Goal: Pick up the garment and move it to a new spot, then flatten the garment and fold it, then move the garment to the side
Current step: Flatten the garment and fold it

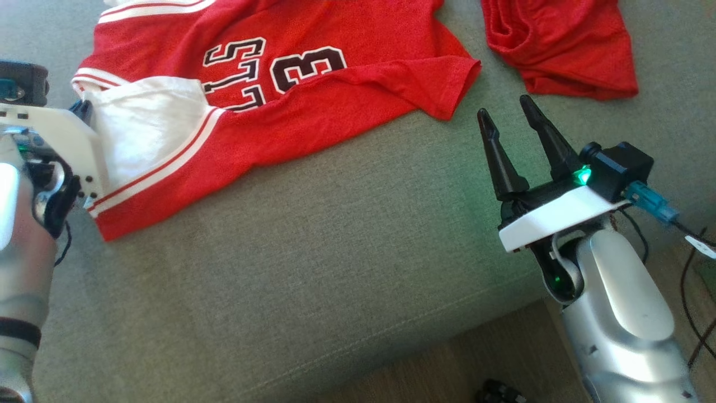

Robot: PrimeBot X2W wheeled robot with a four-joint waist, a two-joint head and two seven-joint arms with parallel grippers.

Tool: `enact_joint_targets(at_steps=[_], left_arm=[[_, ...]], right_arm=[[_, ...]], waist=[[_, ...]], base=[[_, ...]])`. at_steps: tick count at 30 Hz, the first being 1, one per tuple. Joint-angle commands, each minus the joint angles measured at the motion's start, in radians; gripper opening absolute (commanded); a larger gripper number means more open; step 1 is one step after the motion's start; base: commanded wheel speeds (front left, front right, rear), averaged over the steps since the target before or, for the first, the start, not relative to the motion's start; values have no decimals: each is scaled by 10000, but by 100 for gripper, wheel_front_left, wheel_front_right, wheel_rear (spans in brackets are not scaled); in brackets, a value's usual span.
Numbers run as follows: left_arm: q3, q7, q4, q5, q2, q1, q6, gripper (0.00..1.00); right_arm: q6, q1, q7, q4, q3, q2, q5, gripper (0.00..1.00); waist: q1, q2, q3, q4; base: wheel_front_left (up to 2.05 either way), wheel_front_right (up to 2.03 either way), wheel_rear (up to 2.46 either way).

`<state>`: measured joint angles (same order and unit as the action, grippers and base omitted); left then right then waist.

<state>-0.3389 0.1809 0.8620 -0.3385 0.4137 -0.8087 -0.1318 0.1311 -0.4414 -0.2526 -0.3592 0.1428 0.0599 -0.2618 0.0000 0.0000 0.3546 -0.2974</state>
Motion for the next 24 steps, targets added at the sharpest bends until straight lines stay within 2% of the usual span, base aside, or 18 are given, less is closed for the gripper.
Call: enact_joint_targets(at_steps=[1, 8, 15, 20, 24], left_arm=[[234, -196, -293, -81, 518, -439, 12, 0], [-95, -1217, -1001, -323, 445, -129, 12, 0], [-782, -1963, -2962, -306, 249, 1069, 17, 0], [-979, -2263, -4680, -243, 148, 2143, 381, 0], [-1118, -2228, -5755, -212, 114, 2872, 694, 0]], right_arm=[[-4, -143, -91, 235, 111, -97, 99, 100], [-4, -73, -67, -579, -389, -97, -21, 100], [-4, -378, 370, -2285, -1313, -97, -1174, 100], [-4, -864, 663, -3693, -1832, -97, -2086, 100], [-4, -1254, 556, -4466, -1876, -97, -2190, 100]], waist=[[0, 0, -94, 73], [0, 0, -573, 559], [0, 0, -1138, 1597], [0, 0, -1388, 2281], [0, 0, -1480, 2680]], base=[[0, 0, 0], [0, 0, 0], [0, 0, 0], [0, 0, 0], [0, 0, 0]])
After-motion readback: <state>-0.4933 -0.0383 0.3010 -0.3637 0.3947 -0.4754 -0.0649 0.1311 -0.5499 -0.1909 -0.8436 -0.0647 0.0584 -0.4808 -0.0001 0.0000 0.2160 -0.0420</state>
